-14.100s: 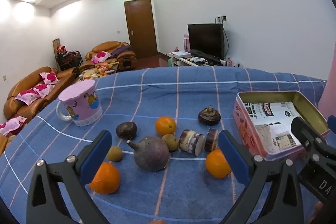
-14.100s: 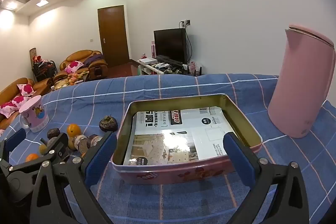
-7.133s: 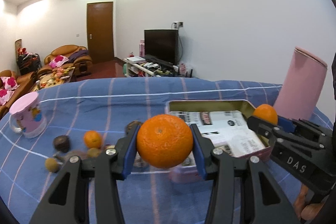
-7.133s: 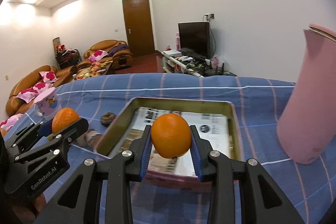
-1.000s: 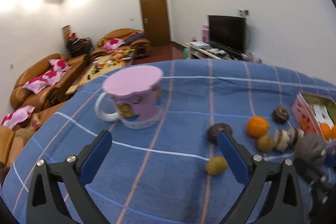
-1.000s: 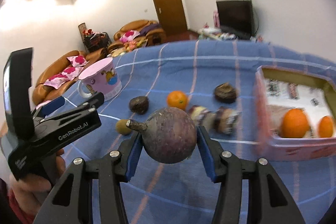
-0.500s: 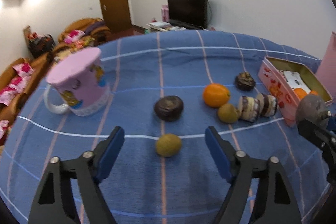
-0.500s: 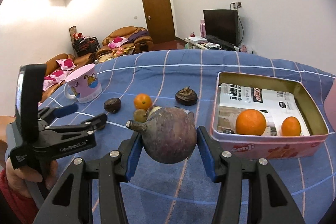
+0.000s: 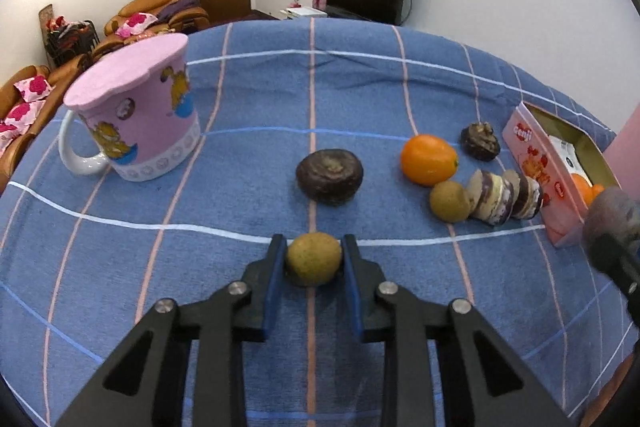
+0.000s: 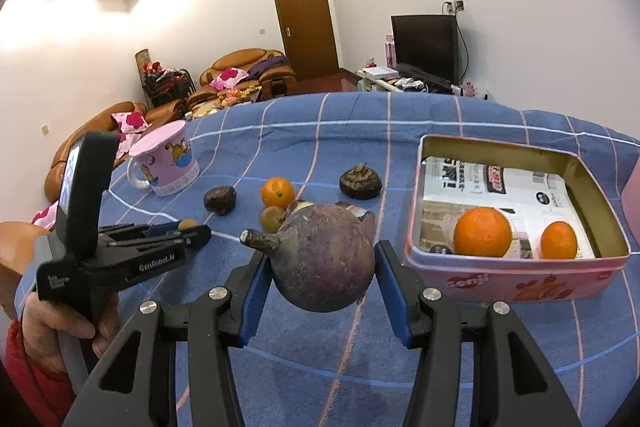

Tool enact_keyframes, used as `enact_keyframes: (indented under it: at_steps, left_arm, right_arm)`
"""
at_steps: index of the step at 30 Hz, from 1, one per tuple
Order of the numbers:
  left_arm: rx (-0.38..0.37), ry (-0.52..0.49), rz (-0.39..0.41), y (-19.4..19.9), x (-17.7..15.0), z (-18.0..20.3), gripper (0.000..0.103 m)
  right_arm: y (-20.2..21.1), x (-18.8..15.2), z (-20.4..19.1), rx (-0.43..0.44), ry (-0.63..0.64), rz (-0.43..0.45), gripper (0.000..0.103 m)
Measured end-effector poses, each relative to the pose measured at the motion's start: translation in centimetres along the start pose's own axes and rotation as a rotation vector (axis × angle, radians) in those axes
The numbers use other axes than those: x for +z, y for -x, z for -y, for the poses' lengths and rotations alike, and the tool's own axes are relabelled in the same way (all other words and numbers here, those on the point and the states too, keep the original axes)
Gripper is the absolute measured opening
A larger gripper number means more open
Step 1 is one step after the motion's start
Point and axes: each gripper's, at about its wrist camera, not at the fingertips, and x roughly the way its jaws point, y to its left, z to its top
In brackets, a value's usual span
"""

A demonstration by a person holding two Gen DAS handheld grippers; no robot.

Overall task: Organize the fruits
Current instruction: 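Grasp the purple fruit with the right gripper while the left grasps a brown fruit, then carry the purple fruit and brown fruit with both grippers over the tin box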

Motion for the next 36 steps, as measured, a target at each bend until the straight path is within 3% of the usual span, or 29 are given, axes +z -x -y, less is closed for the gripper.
enact_keyframes:
  at_steps: [3,8,14,22,36]
  left_arm:
    - [-0.004,0.044,0.067,1.5,-0.1,-0.7,0.029]
    - [0.046,0.066,0.274,4.6,-0.3,-0.2,0.029]
    - [0.085,0.048,0.318,5.4,-0.5,0.5,0.029]
    - [0.108,0.053,0.356,6.1,-0.7,1.9,0.029]
    - [0.02,-0.033,0.374,6.3,-1.0,10.1,0.029]
  right_arm:
    - [0.9,0.6,0.7,-0.02,-0.008,0.042,0.053]
    - [1.9,1.5,2.6,-0.074,-0.026,0.104,0.053]
    - [2.7,1.9,5.7,-0.151,-0.021,0.14,0.053]
    - [3.4,2.1,8.5,-0.191,-0.045,0.147,0.053]
    - [4.3,2.3,11.5,-0.219,-0.053,0.156,0.053]
